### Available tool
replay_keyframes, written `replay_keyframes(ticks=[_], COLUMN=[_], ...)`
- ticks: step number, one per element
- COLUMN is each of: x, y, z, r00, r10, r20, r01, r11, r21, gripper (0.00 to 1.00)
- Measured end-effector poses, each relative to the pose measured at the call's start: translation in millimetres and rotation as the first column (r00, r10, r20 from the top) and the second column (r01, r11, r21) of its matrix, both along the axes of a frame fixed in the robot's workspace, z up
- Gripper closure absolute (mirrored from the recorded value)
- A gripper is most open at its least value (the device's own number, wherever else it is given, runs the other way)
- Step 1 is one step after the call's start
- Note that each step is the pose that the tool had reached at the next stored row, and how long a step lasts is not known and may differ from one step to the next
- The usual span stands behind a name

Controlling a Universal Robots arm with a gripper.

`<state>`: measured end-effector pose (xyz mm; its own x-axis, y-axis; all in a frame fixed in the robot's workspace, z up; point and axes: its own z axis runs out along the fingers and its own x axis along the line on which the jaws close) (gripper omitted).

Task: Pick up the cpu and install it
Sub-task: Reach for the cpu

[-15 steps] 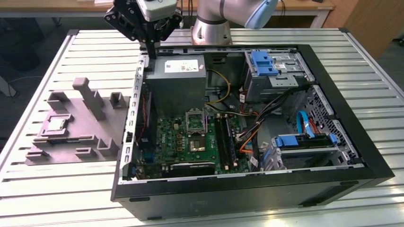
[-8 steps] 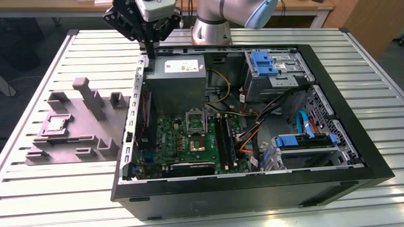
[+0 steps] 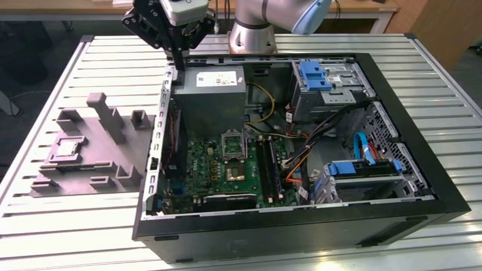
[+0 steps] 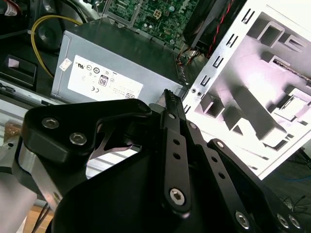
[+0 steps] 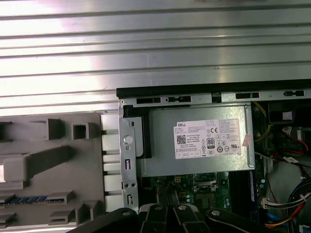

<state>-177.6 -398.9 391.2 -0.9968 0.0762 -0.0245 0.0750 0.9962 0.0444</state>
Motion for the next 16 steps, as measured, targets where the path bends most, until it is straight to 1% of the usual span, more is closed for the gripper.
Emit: replay_keyframes(ticks=[6,16], x=[-2.7,-14.5], y=[0.0,0.0], z=[0.0,-0.2], r00=[1.0,1.0], r10=[0.0,0.0], r20=[0.0,0.0], r01=[0.0,0.0], r11=[1.0,1.0], r21=[-0.0001,0.0001], gripper=[0.89,0.89])
